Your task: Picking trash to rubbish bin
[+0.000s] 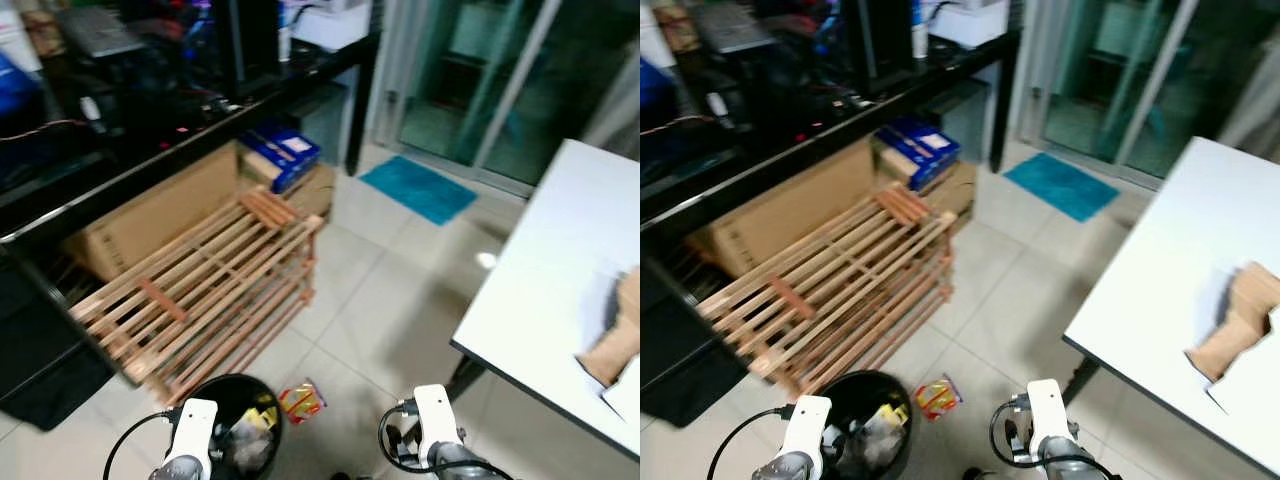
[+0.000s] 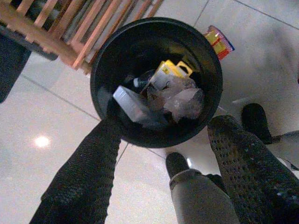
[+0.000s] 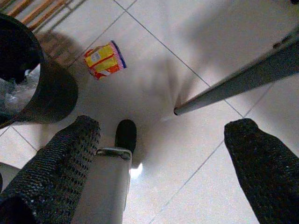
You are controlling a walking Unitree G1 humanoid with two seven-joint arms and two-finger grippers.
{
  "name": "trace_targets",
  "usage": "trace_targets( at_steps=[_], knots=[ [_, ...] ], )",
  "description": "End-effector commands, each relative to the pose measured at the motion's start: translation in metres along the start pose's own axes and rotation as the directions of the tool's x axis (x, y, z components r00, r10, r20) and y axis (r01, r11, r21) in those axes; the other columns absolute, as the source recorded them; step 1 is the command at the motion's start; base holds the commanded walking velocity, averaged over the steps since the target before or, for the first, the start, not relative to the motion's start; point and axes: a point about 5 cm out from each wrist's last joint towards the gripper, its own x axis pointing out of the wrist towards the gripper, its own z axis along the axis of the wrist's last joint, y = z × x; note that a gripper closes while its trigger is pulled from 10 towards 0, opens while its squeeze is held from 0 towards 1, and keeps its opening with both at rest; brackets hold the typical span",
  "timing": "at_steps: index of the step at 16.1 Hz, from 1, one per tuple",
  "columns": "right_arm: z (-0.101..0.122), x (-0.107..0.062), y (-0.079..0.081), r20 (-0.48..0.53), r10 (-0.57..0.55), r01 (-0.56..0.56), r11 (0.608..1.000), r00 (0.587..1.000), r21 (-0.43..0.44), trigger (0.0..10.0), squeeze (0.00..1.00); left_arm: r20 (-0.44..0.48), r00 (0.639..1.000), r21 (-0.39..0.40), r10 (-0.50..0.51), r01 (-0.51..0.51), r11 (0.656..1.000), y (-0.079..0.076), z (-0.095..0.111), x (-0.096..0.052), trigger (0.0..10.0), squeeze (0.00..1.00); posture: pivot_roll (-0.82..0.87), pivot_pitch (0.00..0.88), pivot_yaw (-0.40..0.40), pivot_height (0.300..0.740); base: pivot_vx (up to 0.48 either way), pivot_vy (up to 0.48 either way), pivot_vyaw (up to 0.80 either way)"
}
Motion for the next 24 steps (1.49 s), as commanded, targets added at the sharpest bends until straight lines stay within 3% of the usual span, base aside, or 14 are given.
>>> trace_targets(
  at_steps=[1,5,15,24],
  knots=[
    [0.001,0.000,0.000,0.000,0.002,-0.002,1.000,1.000,-0.021,10.0,0.00,0.009,1.000,0.012,-0.004,0.004,1.000,-0.002,0.005,0.001,10.0,0.00,0.05,0.000,-0.032,0.740,0.000,0.000,-0.78],
    [-0.014,-0.002,-0.017,-0.075,-0.043,0.041,0.999,0.996,-0.019,10.0,0.00,0.007,1.000,0.038,-0.003,0.003,0.999,-0.003,0.007,0.002,10.0,0.00,0.06,0.000,-0.040,0.740,0.000,0.000,-0.78],
    [-0.015,-0.002,-0.015,-0.080,-0.052,0.053,0.999,0.995,0.003,10.0,0.00,0.017,1.000,0.064,-0.004,0.003,0.998,-0.002,0.012,0.002,10.0,0.00,0.05,0.000,-0.028,0.740,0.000,0.000,-0.76],
    [-0.018,-0.002,-0.009,-0.069,-0.064,0.069,0.996,0.996,0.064,10.0,0.00,0.008,1.000,0.106,-0.004,0.003,0.994,0.001,0.010,0.002,10.0,0.00,0.04,0.000,-0.005,0.740,0.000,-0.297,0.00]
  ],
)
